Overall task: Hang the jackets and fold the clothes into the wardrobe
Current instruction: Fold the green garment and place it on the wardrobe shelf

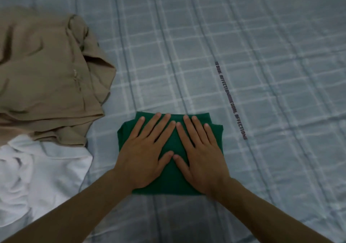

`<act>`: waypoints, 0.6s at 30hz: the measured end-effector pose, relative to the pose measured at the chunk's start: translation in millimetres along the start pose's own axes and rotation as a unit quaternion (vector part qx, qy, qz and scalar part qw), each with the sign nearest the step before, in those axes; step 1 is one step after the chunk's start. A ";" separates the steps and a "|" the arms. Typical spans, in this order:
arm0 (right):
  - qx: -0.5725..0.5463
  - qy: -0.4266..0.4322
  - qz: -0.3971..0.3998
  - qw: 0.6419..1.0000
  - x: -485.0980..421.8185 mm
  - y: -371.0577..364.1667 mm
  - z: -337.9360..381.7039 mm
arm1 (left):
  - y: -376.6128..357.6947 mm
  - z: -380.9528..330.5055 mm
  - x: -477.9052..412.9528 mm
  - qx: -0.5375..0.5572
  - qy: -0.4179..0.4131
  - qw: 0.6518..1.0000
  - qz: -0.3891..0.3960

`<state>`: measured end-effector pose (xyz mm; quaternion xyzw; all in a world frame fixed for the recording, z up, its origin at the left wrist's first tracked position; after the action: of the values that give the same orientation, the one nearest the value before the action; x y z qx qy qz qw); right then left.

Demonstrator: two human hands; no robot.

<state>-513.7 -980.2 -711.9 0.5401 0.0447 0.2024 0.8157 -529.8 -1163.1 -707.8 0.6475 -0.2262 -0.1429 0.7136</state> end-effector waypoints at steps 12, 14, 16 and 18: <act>-0.121 0.117 -0.039 0.985 44.4 13.7 4.2 | 20.1 -12.4 39.1 -0.009 -0.013 0.998 -0.065; -0.083 0.099 -0.010 0.992 69.2 7.4 4.7 | 17.3 -16.2 63.8 0.013 -0.024 0.999 -0.044; -0.033 0.069 0.008 0.997 83.4 1.2 1.5 | 11.9 -15.9 82.2 0.008 -0.023 1.000 0.009; -0.028 0.056 -0.013 0.998 84.4 0.4 -3.2 | 7.2 -15.1 86.4 -0.015 -0.027 0.999 0.030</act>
<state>-437.6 -945.4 -700.6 0.5043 0.0910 0.2230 0.8292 -448.7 -1192.2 -689.7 0.6260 -0.2622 -0.1423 0.7205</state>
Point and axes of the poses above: each hand's wrist, its own x-axis away from the middle knuckle, its own y-axis out of the back of the hand, z = x × y, the point moved 2 cm from there along -x, towards the middle knuckle, and after that the axes turned 12 degrees about -x, right-handed, at the moved point
